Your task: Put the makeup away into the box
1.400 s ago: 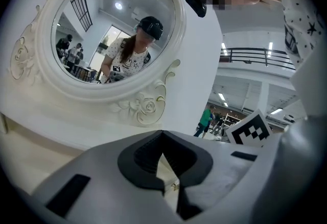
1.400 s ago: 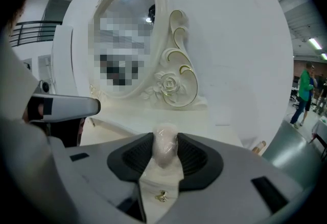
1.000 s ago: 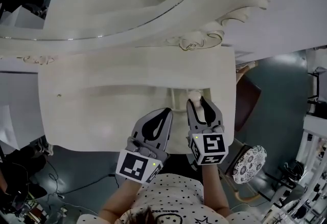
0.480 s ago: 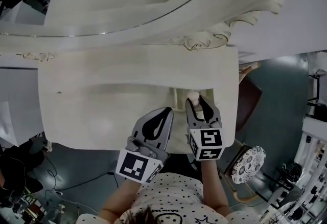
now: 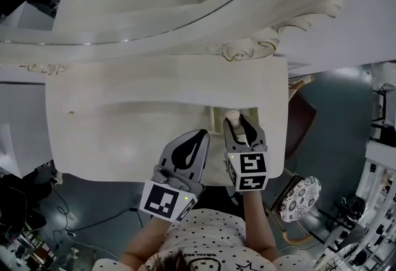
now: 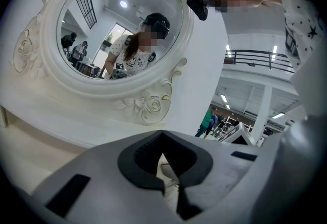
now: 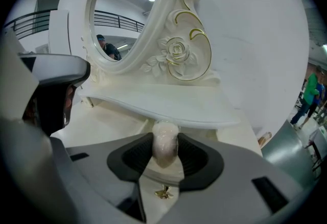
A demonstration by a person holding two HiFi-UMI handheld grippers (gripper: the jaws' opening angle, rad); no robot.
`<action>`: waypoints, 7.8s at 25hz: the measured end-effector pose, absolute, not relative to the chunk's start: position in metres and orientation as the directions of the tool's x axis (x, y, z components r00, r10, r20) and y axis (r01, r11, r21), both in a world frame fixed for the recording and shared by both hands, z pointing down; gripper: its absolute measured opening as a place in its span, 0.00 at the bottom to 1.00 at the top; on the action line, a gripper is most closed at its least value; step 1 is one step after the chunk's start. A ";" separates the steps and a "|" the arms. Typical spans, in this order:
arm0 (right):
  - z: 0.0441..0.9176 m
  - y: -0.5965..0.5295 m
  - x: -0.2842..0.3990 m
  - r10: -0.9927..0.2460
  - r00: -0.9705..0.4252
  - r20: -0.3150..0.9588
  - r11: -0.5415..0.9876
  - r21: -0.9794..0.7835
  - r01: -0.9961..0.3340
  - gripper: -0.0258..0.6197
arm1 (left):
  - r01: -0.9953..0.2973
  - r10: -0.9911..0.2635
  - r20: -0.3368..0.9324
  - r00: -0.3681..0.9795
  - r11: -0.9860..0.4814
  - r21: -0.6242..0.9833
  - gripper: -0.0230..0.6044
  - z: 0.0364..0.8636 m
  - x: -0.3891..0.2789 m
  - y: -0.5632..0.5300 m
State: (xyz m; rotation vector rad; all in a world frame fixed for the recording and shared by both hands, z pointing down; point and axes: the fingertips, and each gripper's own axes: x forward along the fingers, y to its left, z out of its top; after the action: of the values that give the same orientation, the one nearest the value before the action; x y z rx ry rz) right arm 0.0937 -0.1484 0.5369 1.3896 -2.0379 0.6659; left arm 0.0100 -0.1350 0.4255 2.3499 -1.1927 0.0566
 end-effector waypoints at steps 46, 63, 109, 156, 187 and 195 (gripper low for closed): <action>0.533 -0.155 0.089 -0.614 -0.275 0.740 0.336 -0.071 -0.939 0.37 | -0.766 -0.752 0.244 0.612 -0.488 0.418 0.03 0.420 0.005 -0.134; 0.525 -0.156 0.096 -0.662 -0.241 0.709 0.310 -0.033 -0.950 0.08 | -0.765 -0.753 0.238 0.614 -0.493 0.414 0.03 0.417 0.006 -0.133; 0.333 -0.086 0.056 -0.884 -0.358 0.302 0.373 -0.009 -0.928 0.05 | -0.719 -0.743 -0.012 0.670 -0.652 0.242 0.03 0.282 -0.015 -0.069; 0.338 -0.022 0.066 -0.863 -0.434 0.258 0.442 -0.028 -0.896 0.05 | -0.760 -0.783 0.004 0.623 -0.603 0.241 0.03 0.300 -0.013 -0.015; 0.340 -0.023 0.077 -0.860 -0.448 0.245 0.454 -0.035 -0.890 0.05 | -0.793 -0.812 0.003 0.583 -0.569 0.217 0.03 0.297 -0.012 -0.018; 0.342 -0.021 0.076 -0.855 -0.452 0.255 0.459 -0.035 -0.888 0.05 | -0.794 -0.813 0.006 0.582 -0.567 0.219 0.03 0.297 -0.012 -0.016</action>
State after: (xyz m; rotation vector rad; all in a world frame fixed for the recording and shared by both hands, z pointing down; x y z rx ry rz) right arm 0.0755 -0.0213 0.3418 1.5176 -2.5061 0.2413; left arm -0.0122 -0.0162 0.2974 2.6134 -1.3440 -0.1414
